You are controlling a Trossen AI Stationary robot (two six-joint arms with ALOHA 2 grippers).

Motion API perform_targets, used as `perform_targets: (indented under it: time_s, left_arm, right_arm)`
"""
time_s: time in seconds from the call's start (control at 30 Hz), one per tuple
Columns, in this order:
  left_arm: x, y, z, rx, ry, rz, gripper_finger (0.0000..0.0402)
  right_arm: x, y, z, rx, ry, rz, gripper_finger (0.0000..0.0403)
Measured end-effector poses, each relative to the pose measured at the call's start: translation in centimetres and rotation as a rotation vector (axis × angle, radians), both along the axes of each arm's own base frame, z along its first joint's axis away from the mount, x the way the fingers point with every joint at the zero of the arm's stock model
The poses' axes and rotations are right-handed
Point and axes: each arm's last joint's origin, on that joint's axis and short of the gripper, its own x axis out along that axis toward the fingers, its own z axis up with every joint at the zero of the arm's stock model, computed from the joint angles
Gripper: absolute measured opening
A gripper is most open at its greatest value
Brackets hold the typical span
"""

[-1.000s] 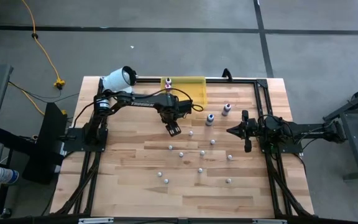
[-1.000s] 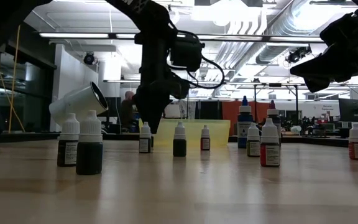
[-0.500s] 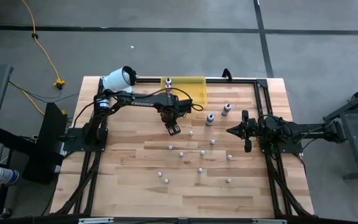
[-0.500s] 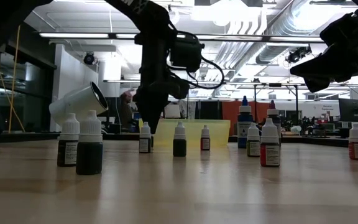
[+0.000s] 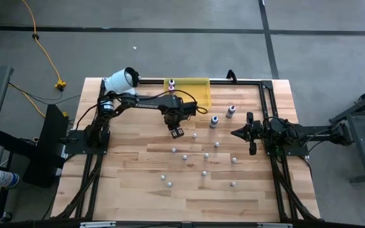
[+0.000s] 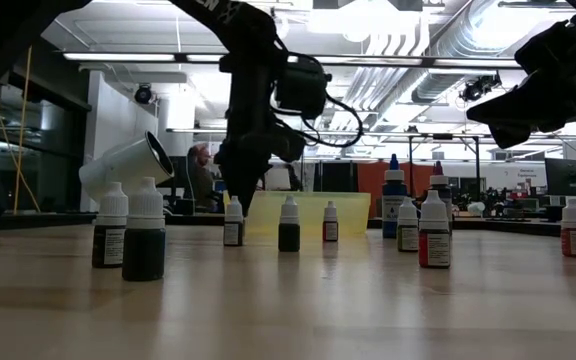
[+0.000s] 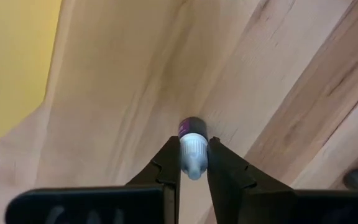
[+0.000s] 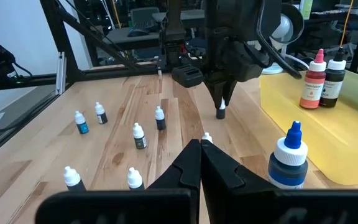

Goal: Pick & Place food coloring
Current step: Put the top small purple food coloring bottle into the yellow container

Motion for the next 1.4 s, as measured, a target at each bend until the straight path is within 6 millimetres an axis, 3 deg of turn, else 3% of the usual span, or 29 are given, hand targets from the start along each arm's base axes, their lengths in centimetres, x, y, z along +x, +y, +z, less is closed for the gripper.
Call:
perform_targets:
  time_s: [0.33,0.57,1.03,1.4]
  left_arm:
    - [1.1,0.3,5.2,0.03,-0.061,-0.009,0.0041]
    - [1.1,2.4,7.5,0.105,-0.117,0.071,0.004]
    - [-0.2,7.4,7.6,0.146,-0.176,0.519,0.004]
    - [-1.6,10.1,4.6,0.08,-0.175,0.708,0.004]
  right_arm:
    - [0.0,0.0,0.0,0.0,0.0,0.0,0.0]
    - [0.0,0.0,0.0,0.0,0.0,0.0,0.0]
    - [0.0,0.0,0.0,0.0,0.0,0.0,0.0]
    - [0.0,0.0,0.0,0.0,0.0,0.0,0.0]
